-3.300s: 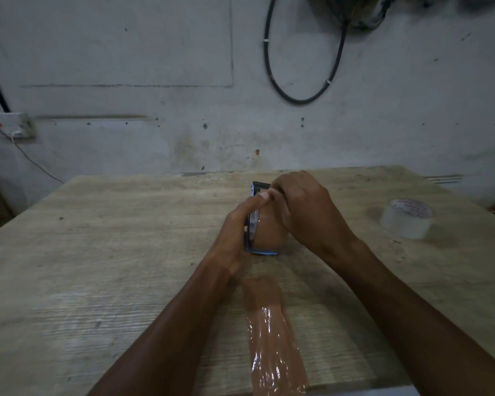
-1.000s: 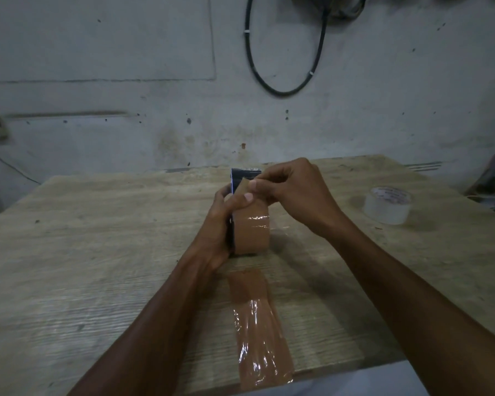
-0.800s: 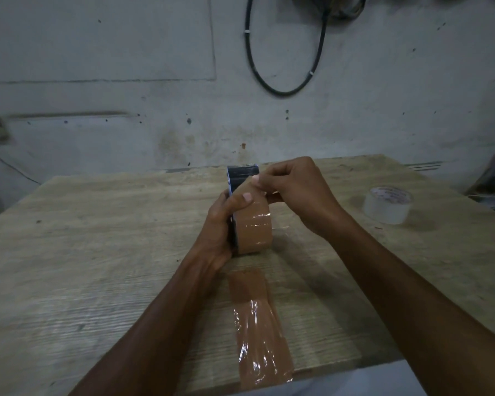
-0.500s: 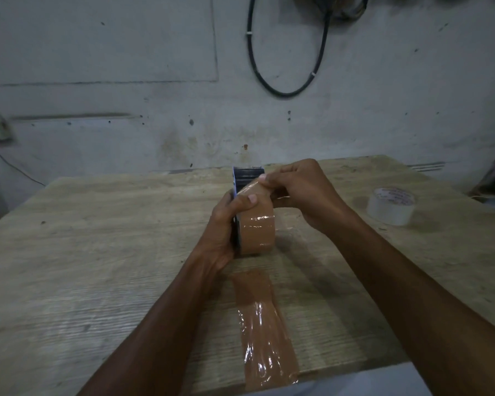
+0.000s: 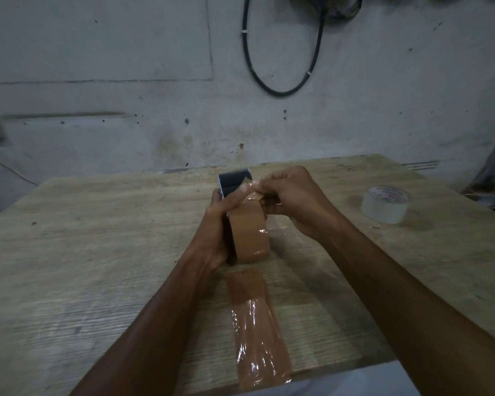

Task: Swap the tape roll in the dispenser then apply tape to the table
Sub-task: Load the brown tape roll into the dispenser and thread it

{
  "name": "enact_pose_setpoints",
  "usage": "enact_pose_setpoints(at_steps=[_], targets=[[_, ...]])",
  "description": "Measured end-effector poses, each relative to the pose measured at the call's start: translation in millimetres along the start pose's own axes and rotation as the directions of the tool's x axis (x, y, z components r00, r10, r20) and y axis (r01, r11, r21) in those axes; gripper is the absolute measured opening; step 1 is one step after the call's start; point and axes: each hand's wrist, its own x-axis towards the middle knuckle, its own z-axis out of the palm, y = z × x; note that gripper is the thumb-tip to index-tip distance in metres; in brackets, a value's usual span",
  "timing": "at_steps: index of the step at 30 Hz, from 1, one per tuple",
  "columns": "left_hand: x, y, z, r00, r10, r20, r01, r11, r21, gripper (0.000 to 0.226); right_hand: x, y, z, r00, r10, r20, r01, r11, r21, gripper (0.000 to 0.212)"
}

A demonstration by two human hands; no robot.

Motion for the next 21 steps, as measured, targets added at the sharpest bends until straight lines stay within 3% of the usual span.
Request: enact_pose_setpoints(at_steps=[6,11,17,21], targets=[[-1,1,-1,0.999,-0.009,-0.045,0.011,0.999,0.030,0.082,1,4,11,0.999,0.005,-0.041,-0.005,1.000,0.009,0.023],[-3,4,-5,0.999,-0.022,-0.039,0.022,1.000,-0.022,0.038,-5,8,18,0.993,0.103,-0.064,-0.088,0.975,0.205,0.020],[-5,4,-2,1.000,-0.015,-0.023,0.015,1.000,-0.001,0.032,-9,5,20,0.979,0.188,-0.074,-0.162,0.950,0.268,0.016],[-5,5,-3,0.999,-0.020,-0.042,0.020,1.000,0.006,0.045,-10,4,20,0.967,0.240,-0.087,-0.201,0.926,0.321,0.016]])
